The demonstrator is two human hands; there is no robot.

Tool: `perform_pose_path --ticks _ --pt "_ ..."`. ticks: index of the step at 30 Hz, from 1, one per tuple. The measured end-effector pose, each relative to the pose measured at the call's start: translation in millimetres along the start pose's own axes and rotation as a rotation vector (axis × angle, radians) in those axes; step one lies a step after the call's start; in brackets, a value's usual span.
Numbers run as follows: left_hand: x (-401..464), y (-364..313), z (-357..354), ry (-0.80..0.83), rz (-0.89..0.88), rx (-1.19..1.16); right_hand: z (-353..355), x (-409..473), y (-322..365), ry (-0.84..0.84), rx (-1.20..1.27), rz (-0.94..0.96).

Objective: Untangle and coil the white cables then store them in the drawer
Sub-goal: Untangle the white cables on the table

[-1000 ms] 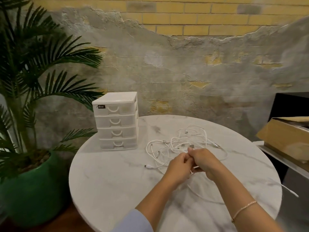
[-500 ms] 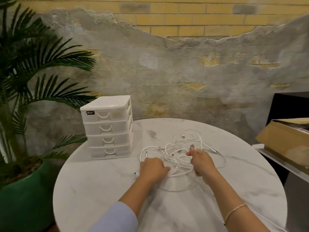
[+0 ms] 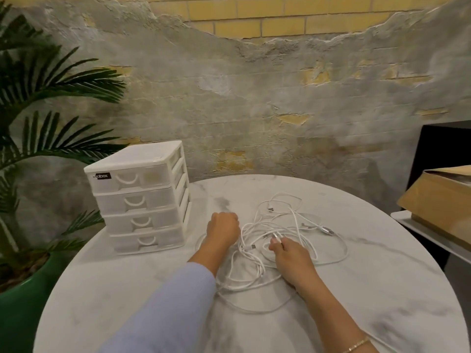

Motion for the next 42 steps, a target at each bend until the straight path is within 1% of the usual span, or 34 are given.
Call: perform_pose_path --ticks 2,3,5,7,8,11,12,14,17,19,21,23,25,28,30,32,36,37,39,40,42 --pt "9 -2 -14 0.089 0.014 0.073 -1 0 0 -0.003 -0.010 0.016" --pt "12 -2 -18 0.102 0.027 0.086 0 1 1 -0.008 -0.015 0.020" --pt "14 -2 -16 0.046 0.037 0.105 1 1 -1 -0.017 -0.019 0.017" --pt "10 0 -10 -0.032 0.045 0.057 0 1 -2 -0.010 -0.019 0.012" --pt "7 2 -5 -0.079 0.055 -0.034 0 1 -2 -0.003 -0.019 0.012" --pt "-8 7 24 -0.277 0.051 -0.470 0 0 0 0.007 0.017 0.016" --pt "-14 6 39 -0.349 0.026 -0.584 2 -2 1 0.000 0.038 0.018" --pt "-29 -1 70 -0.452 -0.041 -0.742 8 -8 9 -0.042 0.097 0.038" --pt "-47 -16 112 -0.530 -0.201 -0.970 30 -19 41 -0.146 0.179 0.145" --pt "-58 -25 134 -0.510 -0.308 -1.092 54 -24 76 -0.224 0.200 0.248" --pt "-70 -36 147 -0.444 -0.407 -1.164 78 -28 112 -0.269 0.231 0.366" --pt "-85 -48 152 -0.351 -0.465 -1.214 92 -32 144 -0.253 0.291 0.453" --pt "-98 -54 151 -0.271 -0.482 -1.283 91 -33 161 -0.178 0.324 0.486" --pt "-113 -49 148 -0.219 -0.427 -1.427 83 -37 171 -0.118 0.324 0.505" --pt "-119 -44 145 -0.201 -0.365 -1.458 78 -43 176 -0.110 0.262 0.515" --pt "-125 -42 140 -0.146 -0.323 -1.463 73 -48 183 -0.101 0.118 0.501" --pt "-137 -37 131 0.012 -0.263 -1.549 56 -60 197 -0.021 -0.292 0.473" --pt "-138 -34 130 0.022 -0.240 -1.571 52 -63 198 0.012 -0.344 0.476" --pt "-141 -28 132 -0.010 -0.176 -1.621 46 -67 201 0.094 -0.351 0.485" --pt "-140 -25 132 -0.028 -0.137 -1.687 45 -69 202 0.130 -0.340 0.487" --pt "-139 -22 133 -0.016 -0.070 -1.940 46 -67 201 0.152 -0.367 0.472"
Point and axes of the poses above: each hand's wrist, its own x-axis towards the middle knuckle, its own z-axis out of the back of the hand, y = z × x, the point moved 7 cm from there along x, towards the middle knuckle, and after that the axes turned 6 degrees about y, right-handed, at the moved point
